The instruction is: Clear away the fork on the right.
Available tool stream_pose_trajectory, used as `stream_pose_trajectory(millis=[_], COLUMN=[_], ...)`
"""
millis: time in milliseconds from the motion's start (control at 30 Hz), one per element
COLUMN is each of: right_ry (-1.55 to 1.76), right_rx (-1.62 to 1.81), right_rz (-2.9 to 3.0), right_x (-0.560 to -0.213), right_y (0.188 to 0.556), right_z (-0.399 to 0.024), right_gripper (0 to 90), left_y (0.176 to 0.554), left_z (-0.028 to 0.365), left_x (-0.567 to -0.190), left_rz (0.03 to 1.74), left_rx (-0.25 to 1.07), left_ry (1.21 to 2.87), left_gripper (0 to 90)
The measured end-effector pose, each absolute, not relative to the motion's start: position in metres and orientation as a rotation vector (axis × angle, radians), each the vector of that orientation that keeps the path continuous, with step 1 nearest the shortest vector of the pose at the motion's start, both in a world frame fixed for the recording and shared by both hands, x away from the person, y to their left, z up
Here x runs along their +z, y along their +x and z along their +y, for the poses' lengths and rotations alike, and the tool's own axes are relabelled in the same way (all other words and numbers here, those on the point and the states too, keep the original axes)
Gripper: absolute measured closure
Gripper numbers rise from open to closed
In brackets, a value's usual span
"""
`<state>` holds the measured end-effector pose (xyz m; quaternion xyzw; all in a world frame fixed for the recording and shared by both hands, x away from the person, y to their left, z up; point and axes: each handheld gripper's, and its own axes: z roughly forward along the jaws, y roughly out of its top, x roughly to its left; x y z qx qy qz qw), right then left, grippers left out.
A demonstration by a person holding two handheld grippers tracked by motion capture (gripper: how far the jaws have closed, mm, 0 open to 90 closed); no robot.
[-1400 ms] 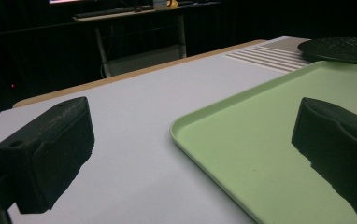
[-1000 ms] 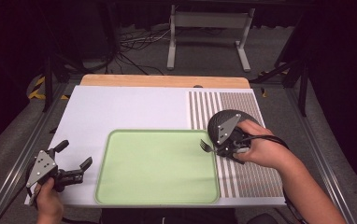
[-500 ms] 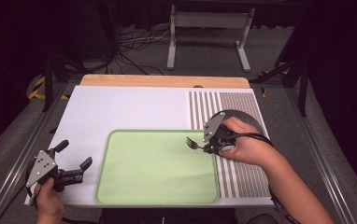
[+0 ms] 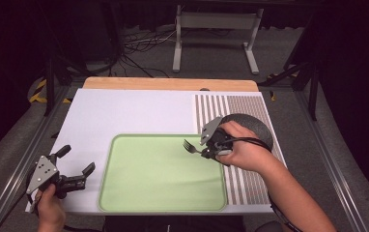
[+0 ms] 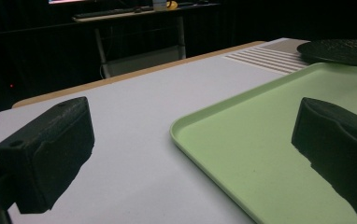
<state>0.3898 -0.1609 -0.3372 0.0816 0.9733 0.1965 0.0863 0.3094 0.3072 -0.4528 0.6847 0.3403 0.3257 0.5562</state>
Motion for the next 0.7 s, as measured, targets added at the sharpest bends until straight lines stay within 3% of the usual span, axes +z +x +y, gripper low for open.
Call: stream_pose_trajectory(millis=[367,700], right_ry=[0.342,0.744], right_rx=[0.558,0.562], right_rz=[2.902,2.880], right_x=[-0.345,-0.351], right_y=[0.391,0.390], right_z=[-0.144,-0.134], right_gripper=[84.9,85.0], left_y=[0.309,0.309], left_z=[0.307,0.308], left_x=[-0.453,-0.453], left_rz=[0.804,0.802], left_rx=[0.770,0.772], left_ry=[1.617,1.616], left_gripper=[0.0,0.0])
